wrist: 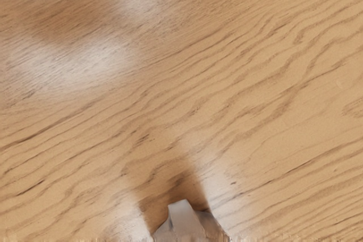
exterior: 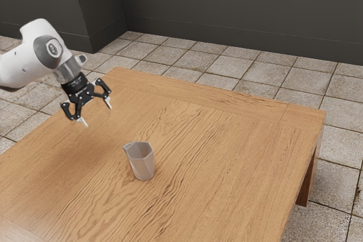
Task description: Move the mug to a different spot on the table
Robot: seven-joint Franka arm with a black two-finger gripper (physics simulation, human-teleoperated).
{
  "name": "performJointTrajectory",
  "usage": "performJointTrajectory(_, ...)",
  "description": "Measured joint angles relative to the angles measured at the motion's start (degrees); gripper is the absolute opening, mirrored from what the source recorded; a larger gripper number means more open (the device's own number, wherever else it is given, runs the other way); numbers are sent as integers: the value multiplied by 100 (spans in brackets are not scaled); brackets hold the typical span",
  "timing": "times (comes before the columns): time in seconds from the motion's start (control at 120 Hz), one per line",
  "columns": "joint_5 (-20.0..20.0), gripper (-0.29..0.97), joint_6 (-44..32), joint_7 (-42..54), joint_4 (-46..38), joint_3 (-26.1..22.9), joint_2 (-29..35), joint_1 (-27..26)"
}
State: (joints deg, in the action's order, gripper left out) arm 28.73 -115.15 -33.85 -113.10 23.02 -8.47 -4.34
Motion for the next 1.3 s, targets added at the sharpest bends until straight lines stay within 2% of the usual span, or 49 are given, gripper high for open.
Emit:
performJointTrajectory(0.083, -835, 68, 256, -86, 156, -232, 358, -37)
performJointTrajectory(0.142, -1235, 68, 445, -61, 344, -309, 482, -90)
performJointTrajectory(0.267, -1682, 68, 854, 177, 720, -416, 686, -222)
performJointTrajectory(0.375, -2029, 68, 1229, 458, 1099, -711, 832, -138)
performJointTrajectory(0.558, -2367, 68, 1789, 990, 1941, -1479, 858, 303)
performJointTrajectory(0.667, -2509, 68, 1985, 1238, 2092, -2011, 1003, 623)
performJointTrajectory(0.733, -2607, 68, 2055, 1456, 2261, -2192, 1065, 563)
performJointTrajectory(0.908, -2853, 68, 2324, 2041, 2916, -2215, 816, -461)
performJointTrajectory(1.05, -2917, 68, 2477, 2398, 3012, -2089, 760, -1369)
performJointTrajectory(1.142, -2938, 68, 2516, 2584, 3019, -2063, 625, -1747)
performJointTrajectory(1.217, -2944, 68, 2530, 2718, 3019, -2033, 525, -1610)
performJointTrajectory(1.3, -2918, 68, 2540, 2850, 3020, -1935, 498, -863)
